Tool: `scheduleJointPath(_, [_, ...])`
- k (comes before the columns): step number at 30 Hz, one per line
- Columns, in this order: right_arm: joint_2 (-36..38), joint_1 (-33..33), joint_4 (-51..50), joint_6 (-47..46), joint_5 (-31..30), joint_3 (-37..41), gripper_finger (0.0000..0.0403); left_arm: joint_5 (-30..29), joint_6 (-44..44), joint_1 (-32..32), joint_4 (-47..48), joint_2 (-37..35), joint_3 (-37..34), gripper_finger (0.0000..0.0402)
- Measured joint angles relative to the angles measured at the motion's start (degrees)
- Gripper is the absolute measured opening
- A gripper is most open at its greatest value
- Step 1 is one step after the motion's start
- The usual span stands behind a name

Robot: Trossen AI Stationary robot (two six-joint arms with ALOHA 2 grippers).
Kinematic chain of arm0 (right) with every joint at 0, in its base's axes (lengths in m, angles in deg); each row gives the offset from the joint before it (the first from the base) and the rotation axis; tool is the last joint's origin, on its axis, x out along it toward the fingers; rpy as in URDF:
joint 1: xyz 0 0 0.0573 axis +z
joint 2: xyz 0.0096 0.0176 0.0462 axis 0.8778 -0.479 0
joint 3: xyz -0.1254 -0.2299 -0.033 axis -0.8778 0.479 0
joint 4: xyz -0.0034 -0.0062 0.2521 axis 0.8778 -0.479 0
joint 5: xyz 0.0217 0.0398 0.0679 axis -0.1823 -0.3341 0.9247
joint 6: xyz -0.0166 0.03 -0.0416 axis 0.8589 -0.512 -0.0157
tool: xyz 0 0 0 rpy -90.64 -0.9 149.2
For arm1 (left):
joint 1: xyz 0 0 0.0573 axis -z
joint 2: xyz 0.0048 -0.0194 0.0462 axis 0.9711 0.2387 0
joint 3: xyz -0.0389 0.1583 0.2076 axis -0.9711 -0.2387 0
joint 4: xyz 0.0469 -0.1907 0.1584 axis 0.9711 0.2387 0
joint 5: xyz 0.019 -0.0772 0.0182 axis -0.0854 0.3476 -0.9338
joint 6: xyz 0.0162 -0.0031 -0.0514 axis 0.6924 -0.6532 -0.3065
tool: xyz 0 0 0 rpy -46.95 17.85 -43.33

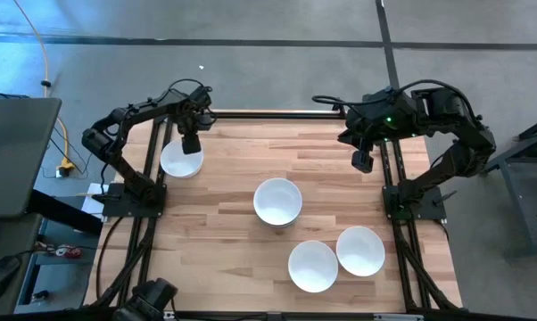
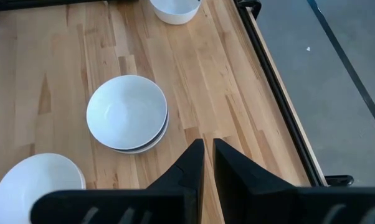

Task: Nest bowls inside each other
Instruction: Stack the white bowl on top of the white bowl

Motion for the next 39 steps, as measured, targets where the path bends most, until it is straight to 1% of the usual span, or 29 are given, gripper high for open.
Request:
scheduleJointPath(7, [0.0, 0.0, 0.0, 0.0, 0.0, 0.0, 0.0023, 0.0, 0.1, -0.1, 0.0, 0.0, 0.0, 0.012])
scheduleJointPath(15, [0.0, 0.0, 0.0, -0.9, 0.0, 0.0, 0.0023, 0.1, -0.6, -0.1, 0.4, 2.6, 0.0, 0.0097])
scheduleJointPath(20, [0.0, 0.0, 0.0, -1.0, 0.0, 0.0, 0.0023, -1.5, -0.6, 0.3, 0.1, 3.6, 0.0, 0.0092])
scheduleJointPath(23, [0.0, 0.0, 0.0, -0.8, 0.0, 0.0, 0.0023, -1.8, -0.8, 0.3, -0.2, 3.6, 0.0, 0.0075])
scheduleJointPath(28, [0.0, 0.0, 0.0, 0.4, -0.1, 0.0, 0.0023, -2.5, -1.9, 0.3, 0.5, 3.6, 0.0, 0.0011])
scheduleJointPath(34, [0.0, 0.0, 0.0, 1.1, -0.2, 0.0, 0.0023, -1.8, -4.3, 0.2, 1.2, 3.5, 0.9, 0.0004])
scheduleJointPath(39, [0.0, 0.0, 0.0, 1.1, -0.1, 0.0, 0.0023, 0.4, -10.3, -0.3, 2.1, 3.5, 2.8, 0.0002])
